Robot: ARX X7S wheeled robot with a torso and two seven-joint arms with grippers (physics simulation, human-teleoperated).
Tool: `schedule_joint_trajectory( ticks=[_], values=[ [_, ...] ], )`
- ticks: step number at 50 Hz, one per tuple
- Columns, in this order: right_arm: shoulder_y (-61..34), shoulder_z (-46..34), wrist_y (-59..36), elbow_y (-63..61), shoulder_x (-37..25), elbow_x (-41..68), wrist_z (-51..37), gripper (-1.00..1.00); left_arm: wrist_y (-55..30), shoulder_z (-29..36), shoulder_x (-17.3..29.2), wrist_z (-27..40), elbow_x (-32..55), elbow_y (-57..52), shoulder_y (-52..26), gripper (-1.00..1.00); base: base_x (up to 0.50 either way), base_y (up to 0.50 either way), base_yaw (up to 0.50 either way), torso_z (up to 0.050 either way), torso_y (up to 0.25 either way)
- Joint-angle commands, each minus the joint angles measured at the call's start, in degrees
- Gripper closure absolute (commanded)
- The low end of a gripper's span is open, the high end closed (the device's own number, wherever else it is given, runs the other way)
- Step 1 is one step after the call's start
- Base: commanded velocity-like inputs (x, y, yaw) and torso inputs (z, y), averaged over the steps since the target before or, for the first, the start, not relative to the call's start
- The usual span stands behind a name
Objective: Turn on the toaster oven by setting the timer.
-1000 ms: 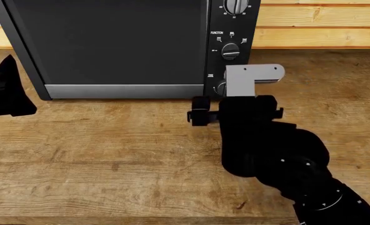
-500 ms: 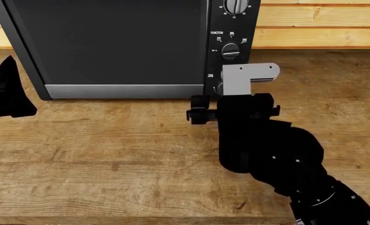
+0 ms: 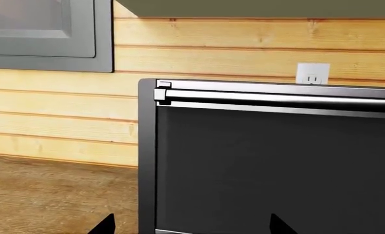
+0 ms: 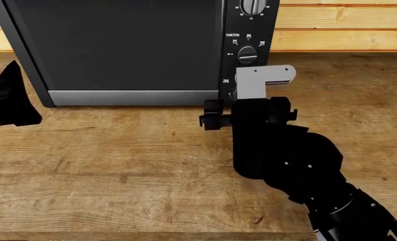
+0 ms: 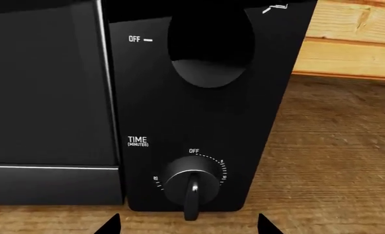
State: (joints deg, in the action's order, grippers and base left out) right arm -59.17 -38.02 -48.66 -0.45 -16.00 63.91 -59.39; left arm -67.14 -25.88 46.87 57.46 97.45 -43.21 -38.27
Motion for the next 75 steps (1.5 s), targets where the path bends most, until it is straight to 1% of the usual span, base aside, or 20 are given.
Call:
schedule_joint_trajectory(
  ticks=[1,37,52,56,64,75],
  values=[
    [-0.8,-0.7,0.8,1.9,0.4,-1.1,1.5,-1.0,0.3,0.1,0.2,0.0,0.1,-0.1,0.3,-1.0,0.0,0.0,0.0,0.0,0.0],
    [-0.9,-3.4,4.7,6.5,0.9,-5.5,5.7,-1.0,1.2,0.4,0.6,-0.6,-0.8,-0.2,1.1,-1.0,0.0,0.0,0.0,0.0,0.0],
    [-1.6,-4.1,5.5,9.1,1.4,-6.6,6.9,-1.0,1.5,1.6,0.4,-0.8,-1.7,0.1,0.9,-1.0,0.0,0.0,0.0,0.0,0.0],
    [-1.7,-4.2,5.8,9.7,1.5,-6.8,7.3,-1.0,1.7,0.9,0.8,-0.7,-1.0,-0.1,1.4,-1.0,0.0,0.0,0.0,0.0,0.0],
    [-1.6,-4.5,6.2,10.4,1.7,-7.1,7.7,-1.0,1.8,2.0,0.5,-0.9,-1.9,0.2,0.8,-1.0,0.0,0.0,0.0,0.0,0.0],
    [-1.5,-4.6,6.8,11.5,2.0,-7.3,8.1,-1.0,2.0,1.1,0.8,-1.2,-1.8,-0.3,2.1,-1.0,0.0,0.0,0.0,0.0,0.0]
  ],
)
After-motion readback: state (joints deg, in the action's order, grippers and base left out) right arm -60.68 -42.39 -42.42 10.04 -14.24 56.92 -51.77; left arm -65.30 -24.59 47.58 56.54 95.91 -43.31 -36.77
